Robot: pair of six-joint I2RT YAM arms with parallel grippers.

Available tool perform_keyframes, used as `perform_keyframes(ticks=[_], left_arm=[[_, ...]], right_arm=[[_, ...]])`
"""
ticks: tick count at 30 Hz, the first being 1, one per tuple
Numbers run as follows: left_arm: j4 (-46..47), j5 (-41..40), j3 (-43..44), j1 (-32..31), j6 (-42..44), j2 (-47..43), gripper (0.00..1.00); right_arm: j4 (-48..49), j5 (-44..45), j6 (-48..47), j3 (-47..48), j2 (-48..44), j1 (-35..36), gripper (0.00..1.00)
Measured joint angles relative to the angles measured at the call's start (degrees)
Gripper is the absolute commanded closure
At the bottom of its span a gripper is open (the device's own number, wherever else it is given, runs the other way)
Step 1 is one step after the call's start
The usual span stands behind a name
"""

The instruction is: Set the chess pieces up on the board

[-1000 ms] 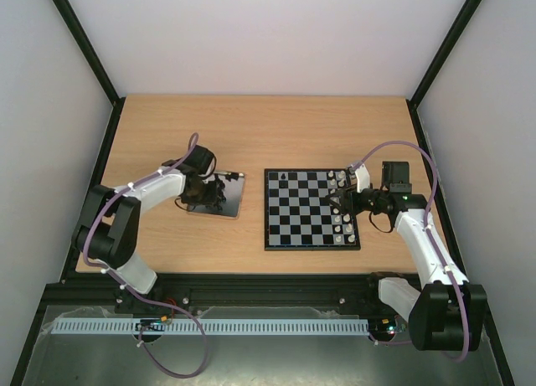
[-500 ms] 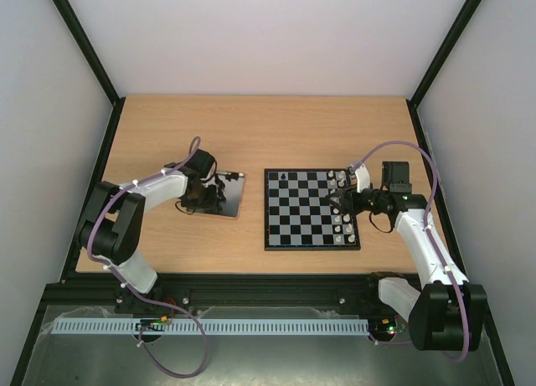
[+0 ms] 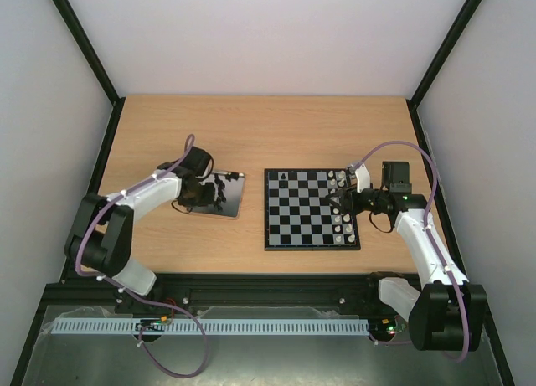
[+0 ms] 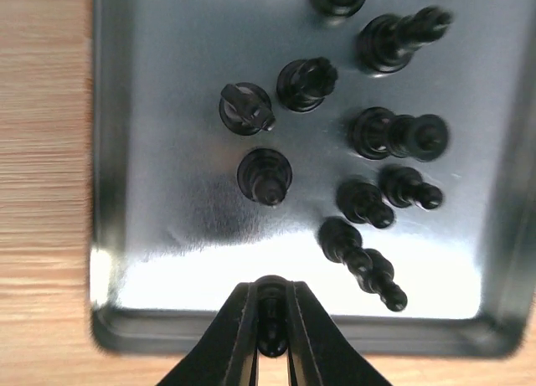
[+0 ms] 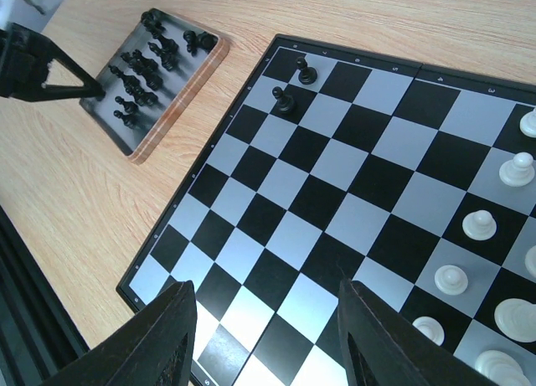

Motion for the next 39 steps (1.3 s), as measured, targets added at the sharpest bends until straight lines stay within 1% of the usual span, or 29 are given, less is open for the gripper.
perform_keyframes(ticks=[6, 10, 14, 18, 20, 22, 28, 33, 39], left_arm=[[-2.08, -0.02, 1.6, -1.27, 0.42, -5.05, 0.9], [-1.79, 0.61, 4.33, -6.56, 1.9, -4.52, 0.9], [-1.57, 1.09, 13.84, -15.54, 2.93, 1.36, 0.9], [-1.4, 0.7, 24.28, -21.2, 3.34, 9.4, 0.9], [-1.42, 0.26, 28.37, -22.77, 3.5, 13.57, 0.9], [-1.62, -0.22, 31.58, -23.71, 3.52, 17.62, 0.9], [-3.1, -1.01, 36.61, -24.98, 3.52, 25.11, 0.9], [-3.72, -1.18, 39.12, -25.64, 3.48, 28.06, 0.9], [-3.98, -1.2, 40.19, -26.16, 3.26, 29.79, 0.89]], right_arm=[[0.0, -0.02, 0.0, 0.0, 0.0, 0.0, 0.53], [0.0, -0.02, 0.0, 0.0, 0.0, 0.0, 0.53], [0.02, 0.0, 0.0, 0.0, -0.07, 0.0, 0.52], [0.04, 0.02, 0.0, 0.0, -0.46, 0.0, 0.52], [0.04, 0.02, 0.0, 0.0, -0.72, 0.0, 0.52], [0.07, 0.02, 0.0, 0.0, -0.9, 0.0, 0.53], [0.09, 0.04, 0.0, 0.0, -1.11, 0.0, 0.53], [0.09, 0.04, 0.0, 0.0, -1.16, 0.0, 0.52], [0.11, 0.04, 0.0, 0.0, -1.16, 0.0, 0.52]])
